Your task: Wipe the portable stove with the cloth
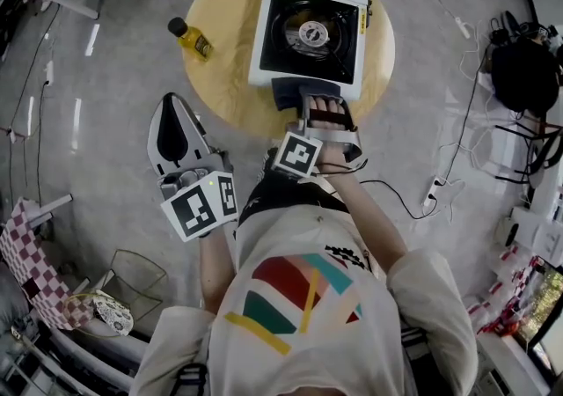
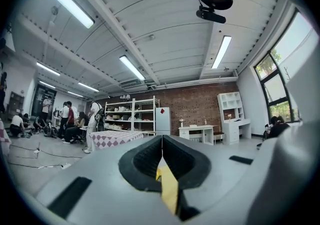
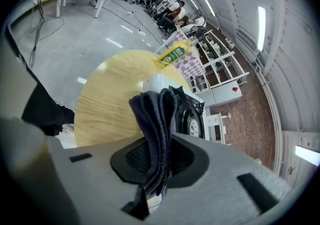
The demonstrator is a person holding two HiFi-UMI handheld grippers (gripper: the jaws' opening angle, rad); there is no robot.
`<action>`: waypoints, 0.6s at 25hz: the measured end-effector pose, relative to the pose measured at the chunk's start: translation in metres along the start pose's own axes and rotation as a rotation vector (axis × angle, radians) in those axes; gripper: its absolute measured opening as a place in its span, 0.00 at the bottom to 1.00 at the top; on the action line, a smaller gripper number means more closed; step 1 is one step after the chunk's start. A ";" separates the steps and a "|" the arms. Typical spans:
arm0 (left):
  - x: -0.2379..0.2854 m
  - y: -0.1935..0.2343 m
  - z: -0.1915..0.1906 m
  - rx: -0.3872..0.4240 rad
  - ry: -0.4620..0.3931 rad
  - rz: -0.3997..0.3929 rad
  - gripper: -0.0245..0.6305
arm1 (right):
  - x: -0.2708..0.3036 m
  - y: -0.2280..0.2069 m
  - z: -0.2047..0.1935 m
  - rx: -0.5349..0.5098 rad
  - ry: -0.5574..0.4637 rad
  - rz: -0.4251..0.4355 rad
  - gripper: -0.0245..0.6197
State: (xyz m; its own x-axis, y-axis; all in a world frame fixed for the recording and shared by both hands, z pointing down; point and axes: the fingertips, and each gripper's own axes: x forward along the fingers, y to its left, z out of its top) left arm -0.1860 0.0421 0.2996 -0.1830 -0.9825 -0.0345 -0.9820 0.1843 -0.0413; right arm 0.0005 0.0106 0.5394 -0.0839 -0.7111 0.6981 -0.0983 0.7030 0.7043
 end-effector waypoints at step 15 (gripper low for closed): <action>0.024 -0.032 0.007 0.007 -0.018 -0.090 0.05 | -0.010 -0.008 -0.144 0.006 0.195 -0.045 0.09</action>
State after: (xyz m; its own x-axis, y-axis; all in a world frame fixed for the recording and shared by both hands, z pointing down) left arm -0.1590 0.0133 0.2927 -0.0929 -0.9945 -0.0486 -0.9941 0.0955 -0.0524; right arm 0.1446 0.0135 0.5453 0.1138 -0.7262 0.6781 -0.1031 0.6702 0.7350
